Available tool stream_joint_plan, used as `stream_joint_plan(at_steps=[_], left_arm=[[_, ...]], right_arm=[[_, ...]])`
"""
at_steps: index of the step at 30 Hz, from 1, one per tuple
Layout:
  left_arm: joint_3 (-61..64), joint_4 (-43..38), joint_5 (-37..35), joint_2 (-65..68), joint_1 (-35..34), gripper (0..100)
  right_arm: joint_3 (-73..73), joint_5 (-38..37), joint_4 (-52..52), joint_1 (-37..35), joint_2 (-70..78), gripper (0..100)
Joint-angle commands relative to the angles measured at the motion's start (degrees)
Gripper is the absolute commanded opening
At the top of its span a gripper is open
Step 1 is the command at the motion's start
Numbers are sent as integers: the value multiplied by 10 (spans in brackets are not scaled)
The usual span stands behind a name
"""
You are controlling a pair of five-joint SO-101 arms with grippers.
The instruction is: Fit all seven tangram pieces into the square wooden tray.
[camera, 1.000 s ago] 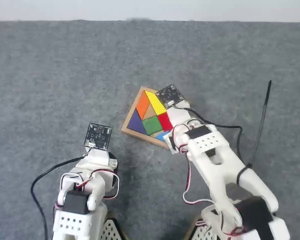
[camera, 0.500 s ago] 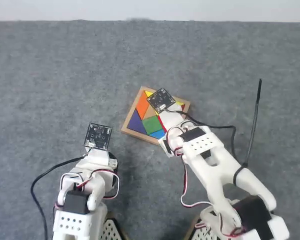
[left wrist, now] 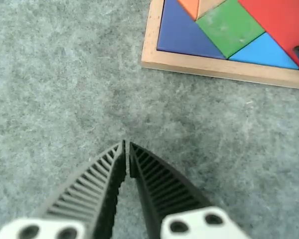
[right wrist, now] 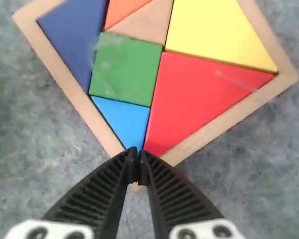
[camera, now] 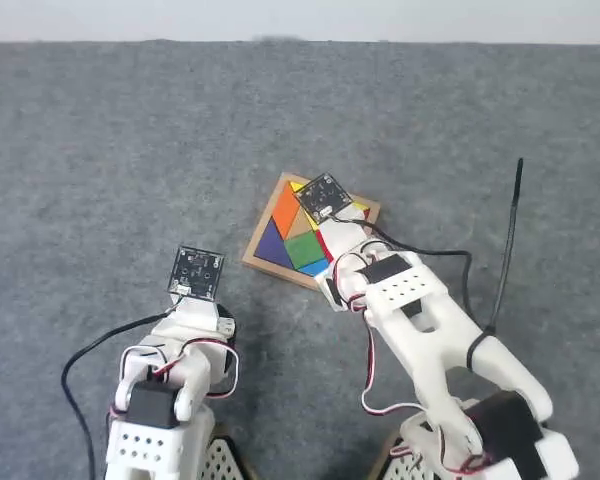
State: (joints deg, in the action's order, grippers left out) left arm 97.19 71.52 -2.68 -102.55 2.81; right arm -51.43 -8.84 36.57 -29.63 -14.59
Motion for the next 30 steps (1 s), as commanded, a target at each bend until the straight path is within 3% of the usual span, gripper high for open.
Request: stream_joint_plan(at_steps=[1,9,17,30], left_arm=[[-7,4,-7,-7,1,12],[-7,4,-7,-7,1,12],[-7,4,-7,-7,1,12],[-7,4,-7,-7,1,12]], right_arm=[[31,11,-8,1,-10,8],[15,15,-14,54,-37,8],[-82,10,-10,60,-228,8],[-349,10,-14,144,-496,9]])
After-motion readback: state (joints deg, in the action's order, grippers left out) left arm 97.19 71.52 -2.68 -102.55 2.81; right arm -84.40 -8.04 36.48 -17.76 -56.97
